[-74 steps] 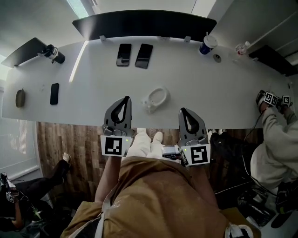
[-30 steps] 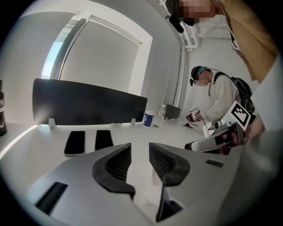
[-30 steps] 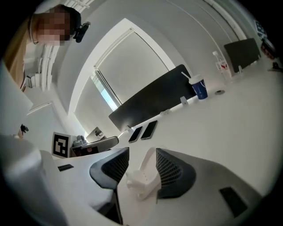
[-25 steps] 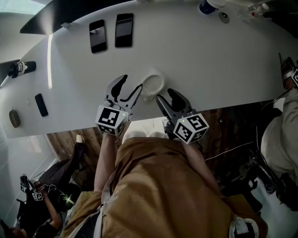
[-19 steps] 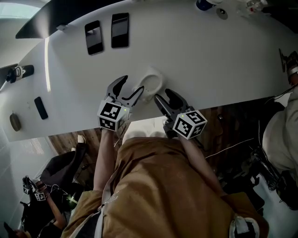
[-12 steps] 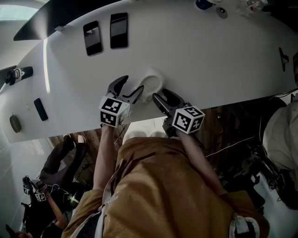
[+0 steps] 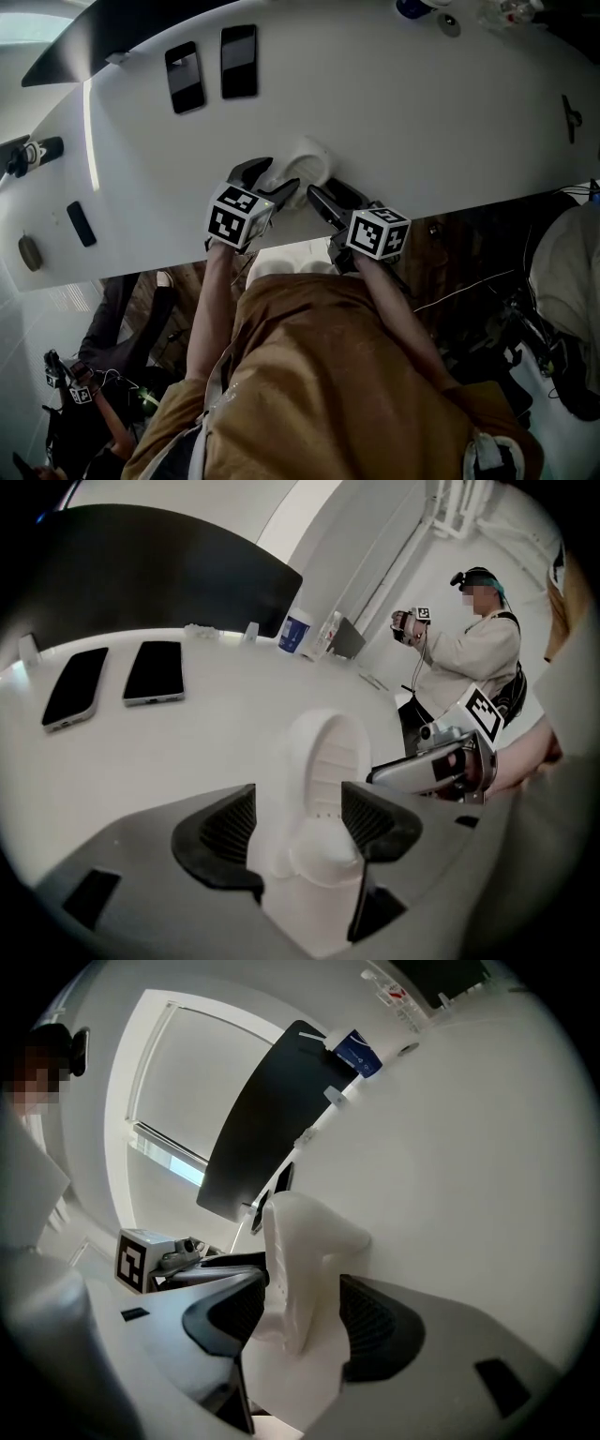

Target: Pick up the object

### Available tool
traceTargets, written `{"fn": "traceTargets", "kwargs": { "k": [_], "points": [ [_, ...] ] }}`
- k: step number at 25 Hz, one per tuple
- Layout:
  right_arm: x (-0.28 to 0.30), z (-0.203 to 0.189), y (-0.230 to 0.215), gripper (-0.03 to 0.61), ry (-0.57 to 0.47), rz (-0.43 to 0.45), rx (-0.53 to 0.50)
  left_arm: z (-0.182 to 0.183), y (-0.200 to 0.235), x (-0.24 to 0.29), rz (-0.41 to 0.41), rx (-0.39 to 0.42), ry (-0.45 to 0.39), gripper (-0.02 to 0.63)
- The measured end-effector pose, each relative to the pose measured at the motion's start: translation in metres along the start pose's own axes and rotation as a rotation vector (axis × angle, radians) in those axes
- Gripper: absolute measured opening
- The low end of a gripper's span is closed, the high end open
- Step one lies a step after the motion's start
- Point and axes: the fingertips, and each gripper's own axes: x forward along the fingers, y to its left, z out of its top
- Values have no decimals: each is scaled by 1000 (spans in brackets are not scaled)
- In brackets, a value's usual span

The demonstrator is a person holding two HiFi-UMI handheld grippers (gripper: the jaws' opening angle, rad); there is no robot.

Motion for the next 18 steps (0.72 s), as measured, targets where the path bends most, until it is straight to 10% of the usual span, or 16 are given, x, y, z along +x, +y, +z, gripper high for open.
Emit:
{"fn": "traceTargets", "kwargs": {
  "k": [18],
  "points": [
    [19,7,-5,232,40,-30,27,-2,-10,17,-96,-44,134,183]
  ]
}}
